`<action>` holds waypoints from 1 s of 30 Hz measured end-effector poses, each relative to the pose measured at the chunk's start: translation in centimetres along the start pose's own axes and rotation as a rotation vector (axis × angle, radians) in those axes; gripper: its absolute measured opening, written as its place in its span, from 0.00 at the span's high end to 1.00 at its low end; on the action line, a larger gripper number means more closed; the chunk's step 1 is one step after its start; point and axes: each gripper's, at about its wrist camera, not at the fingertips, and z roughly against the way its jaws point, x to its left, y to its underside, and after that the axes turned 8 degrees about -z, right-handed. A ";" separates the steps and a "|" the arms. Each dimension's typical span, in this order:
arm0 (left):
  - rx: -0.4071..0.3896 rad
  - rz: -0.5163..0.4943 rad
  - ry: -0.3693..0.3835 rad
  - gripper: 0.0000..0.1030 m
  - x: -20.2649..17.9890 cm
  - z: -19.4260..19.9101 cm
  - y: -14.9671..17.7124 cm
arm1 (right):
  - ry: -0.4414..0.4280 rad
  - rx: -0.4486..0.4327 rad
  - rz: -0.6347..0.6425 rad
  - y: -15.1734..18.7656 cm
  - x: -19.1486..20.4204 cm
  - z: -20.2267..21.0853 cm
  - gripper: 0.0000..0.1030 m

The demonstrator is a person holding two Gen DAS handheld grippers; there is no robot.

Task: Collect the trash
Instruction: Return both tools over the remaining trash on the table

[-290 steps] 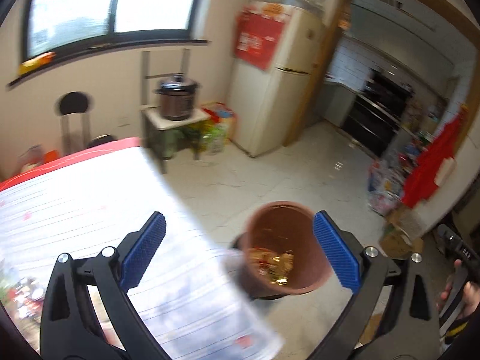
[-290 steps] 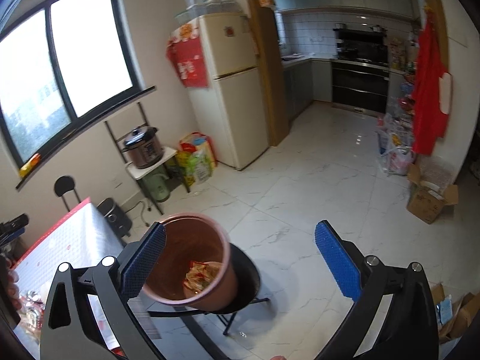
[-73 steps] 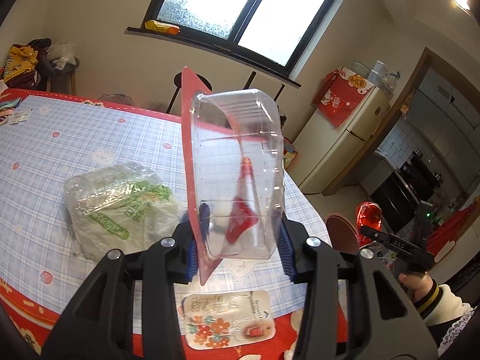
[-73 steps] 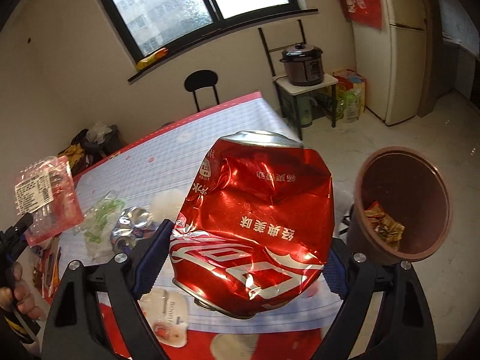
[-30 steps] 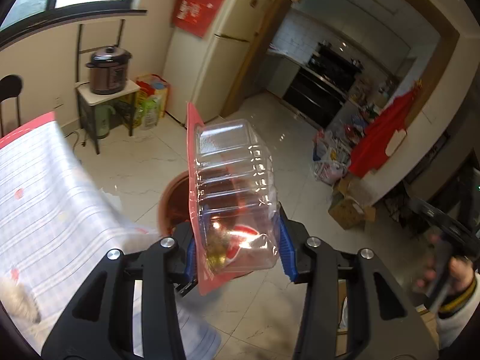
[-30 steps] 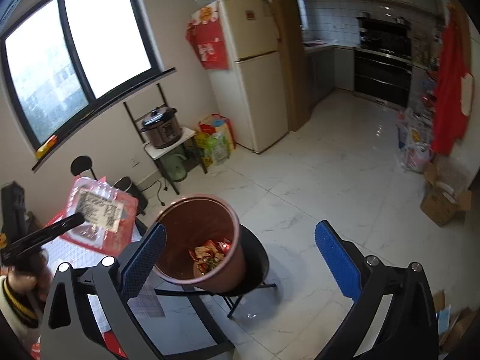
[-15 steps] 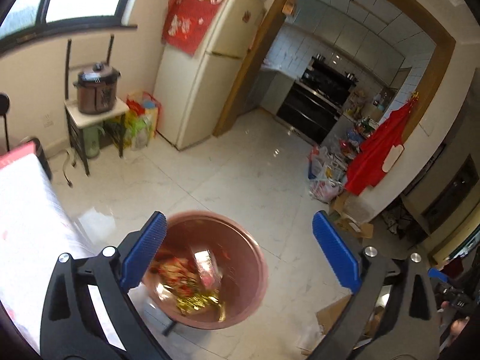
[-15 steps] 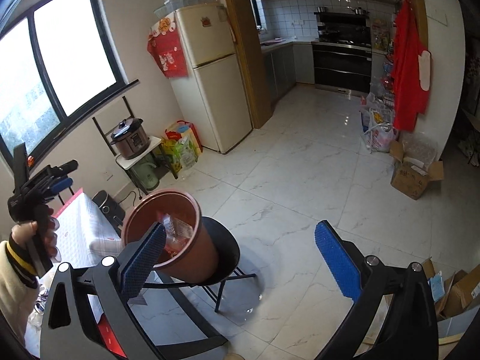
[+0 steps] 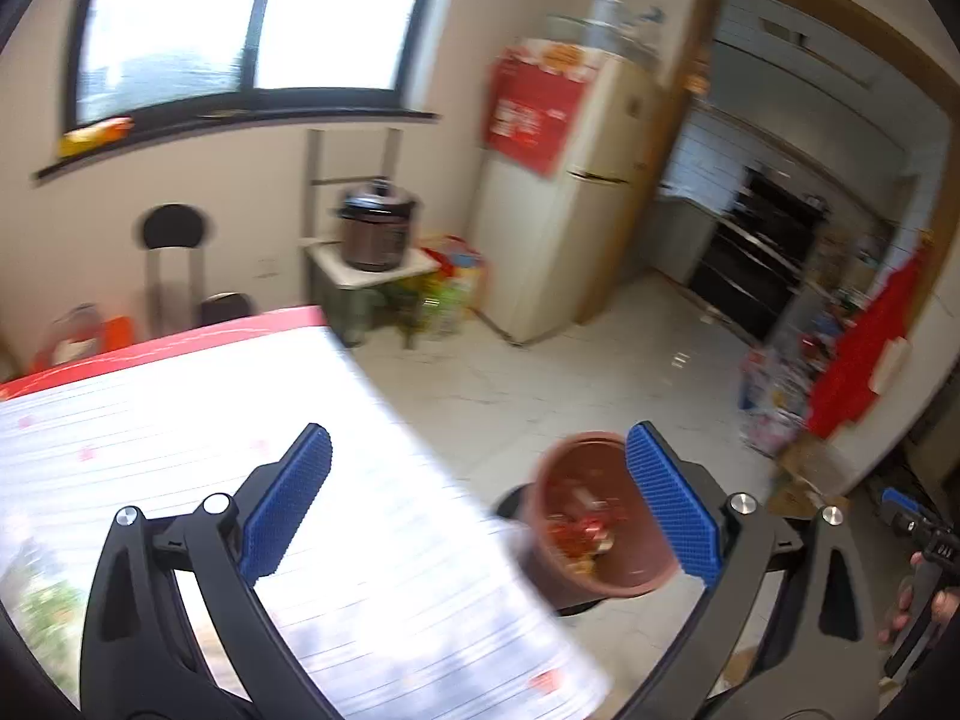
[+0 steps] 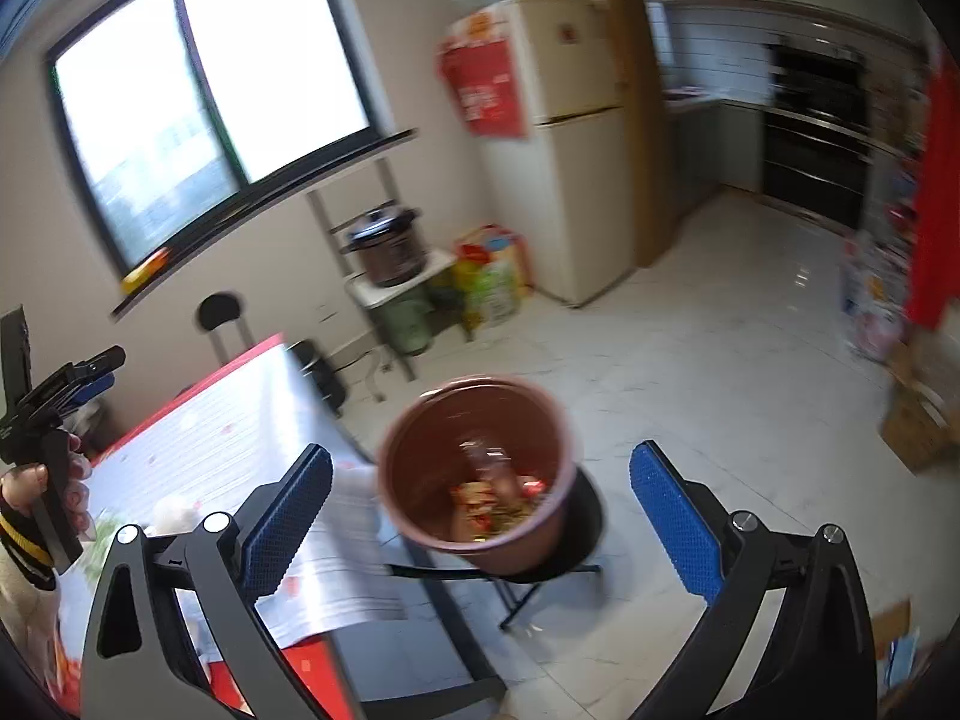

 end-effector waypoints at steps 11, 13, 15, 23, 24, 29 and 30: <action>0.000 0.229 -0.344 0.06 13.6 14.5 9.4 | -0.234 0.186 0.217 3.5 14.9 -6.8 0.05; 0.008 0.289 -0.400 0.06 16.0 17.3 11.8 | -0.271 0.231 0.262 4.8 17.9 -7.8 0.05; 0.016 0.348 -0.451 0.06 18.6 19.8 14.4 | -0.313 0.281 0.320 6.6 21.1 -8.4 0.05; 0.058 0.514 -0.588 0.06 25.0 28.2 23.6 | -0.394 0.446 0.498 15.2 31.5 -9.4 0.05; 0.059 0.531 -0.599 0.06 25.9 29.2 24.8 | -0.396 0.455 0.521 16.0 32.7 -9.4 0.05; 0.075 0.585 -0.619 0.06 28.8 32.2 28.3 | -0.395 0.482 0.564 19.3 37.8 -9.1 0.05; 0.075 0.589 -0.620 0.06 29.7 32.7 28.9 | -0.394 0.485 0.568 19.9 38.7 -9.1 0.05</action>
